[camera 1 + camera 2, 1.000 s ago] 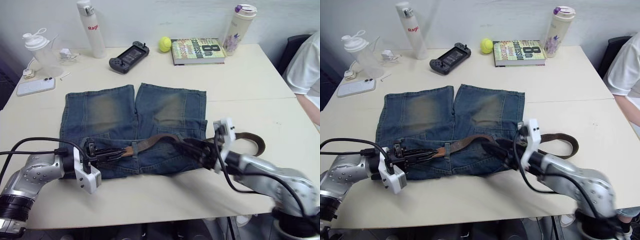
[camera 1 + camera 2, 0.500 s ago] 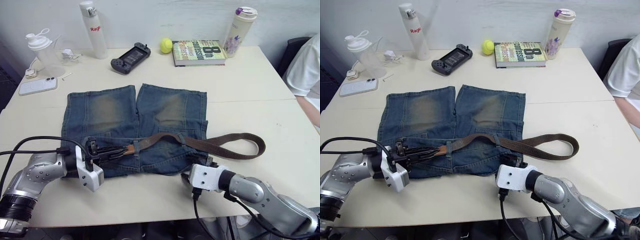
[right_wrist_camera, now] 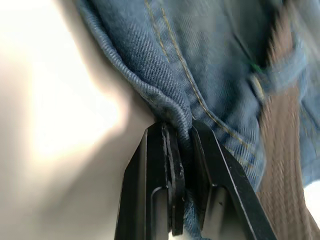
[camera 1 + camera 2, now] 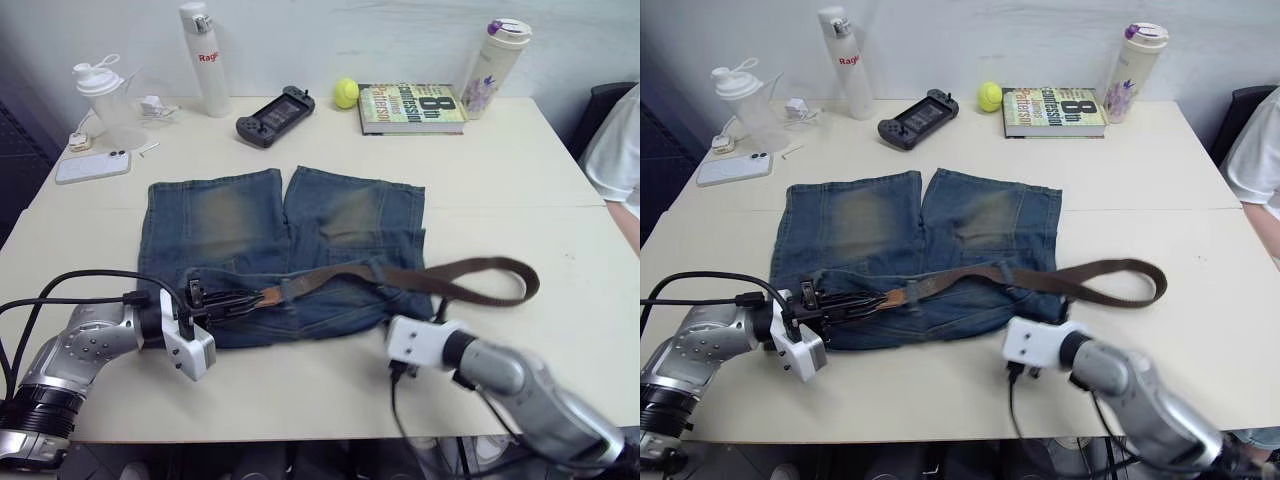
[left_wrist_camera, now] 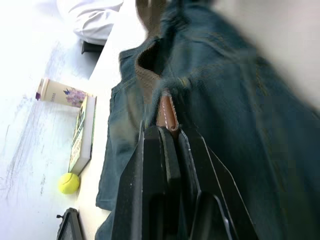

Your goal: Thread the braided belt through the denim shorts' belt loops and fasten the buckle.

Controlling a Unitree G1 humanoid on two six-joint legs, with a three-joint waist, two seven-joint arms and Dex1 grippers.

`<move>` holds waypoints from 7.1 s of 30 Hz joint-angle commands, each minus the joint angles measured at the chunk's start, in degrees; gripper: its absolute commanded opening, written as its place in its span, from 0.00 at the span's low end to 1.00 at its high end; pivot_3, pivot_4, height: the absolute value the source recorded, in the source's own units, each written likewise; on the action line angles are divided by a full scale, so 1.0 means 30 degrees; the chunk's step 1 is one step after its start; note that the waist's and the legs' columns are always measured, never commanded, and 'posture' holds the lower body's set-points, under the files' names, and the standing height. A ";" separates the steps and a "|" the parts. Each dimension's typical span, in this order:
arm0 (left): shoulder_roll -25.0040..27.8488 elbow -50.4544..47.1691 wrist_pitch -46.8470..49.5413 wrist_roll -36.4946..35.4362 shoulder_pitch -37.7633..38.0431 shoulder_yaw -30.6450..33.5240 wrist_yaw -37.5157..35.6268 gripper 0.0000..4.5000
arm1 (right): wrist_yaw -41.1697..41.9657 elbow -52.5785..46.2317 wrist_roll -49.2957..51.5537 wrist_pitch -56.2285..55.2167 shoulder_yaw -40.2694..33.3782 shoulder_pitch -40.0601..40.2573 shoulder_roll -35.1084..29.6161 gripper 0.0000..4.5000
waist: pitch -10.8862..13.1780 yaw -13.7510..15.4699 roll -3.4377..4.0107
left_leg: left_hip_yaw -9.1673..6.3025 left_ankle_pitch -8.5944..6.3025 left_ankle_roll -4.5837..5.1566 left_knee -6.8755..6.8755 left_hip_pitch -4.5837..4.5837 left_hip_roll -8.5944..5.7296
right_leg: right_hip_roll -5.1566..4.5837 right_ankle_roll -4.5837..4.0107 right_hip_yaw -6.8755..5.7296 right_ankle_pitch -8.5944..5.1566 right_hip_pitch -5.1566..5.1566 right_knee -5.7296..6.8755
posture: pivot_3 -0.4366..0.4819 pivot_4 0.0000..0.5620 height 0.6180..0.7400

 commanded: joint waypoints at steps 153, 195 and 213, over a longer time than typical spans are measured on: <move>-0.0085 0.6178 -0.5782 0.0438 0.3250 0.4045 -0.0699 0.65 | -0.7335 1.0261 2.3505 1.0312 -0.4184 -0.6466 2.1051 0.00 | -0.0037 -0.1473 -0.0057 | 0.0167 -0.0028 -0.0102 -0.0267 0.0048 0.0152 | -0.0008 -0.0039 -0.0038 -0.0001 -0.0272 0.0270 | 0.48 0.27 1.00; -0.0877 0.4132 -0.3100 0.4931 0.4456 0.3719 0.6024 0.22 | -0.6762 1.0140 2.1893 1.1486 -0.5387 -0.6560 2.2091 0.00 | -0.0062 -0.1416 -0.0097 | 0.0339 -0.0062 -0.0128 -0.0269 0.0054 0.0241 | -0.0008 -0.0053 -0.0053 0.0007 -0.0375 0.0321 | 0.48 0.27 1.00; -0.0388 0.3826 -0.3372 0.6454 0.4756 0.3587 0.7424 0.00 | -0.7927 0.9453 2.2617 1.1539 -0.6679 -0.6669 2.2258 0.23 | -0.0117 -0.1364 -0.0021 | 0.0355 -0.0072 -0.0126 -0.0276 0.0068 0.0240 | -0.0013 -0.0055 -0.0049 0.0008 -0.0372 0.0319 | 0.48 0.27 1.00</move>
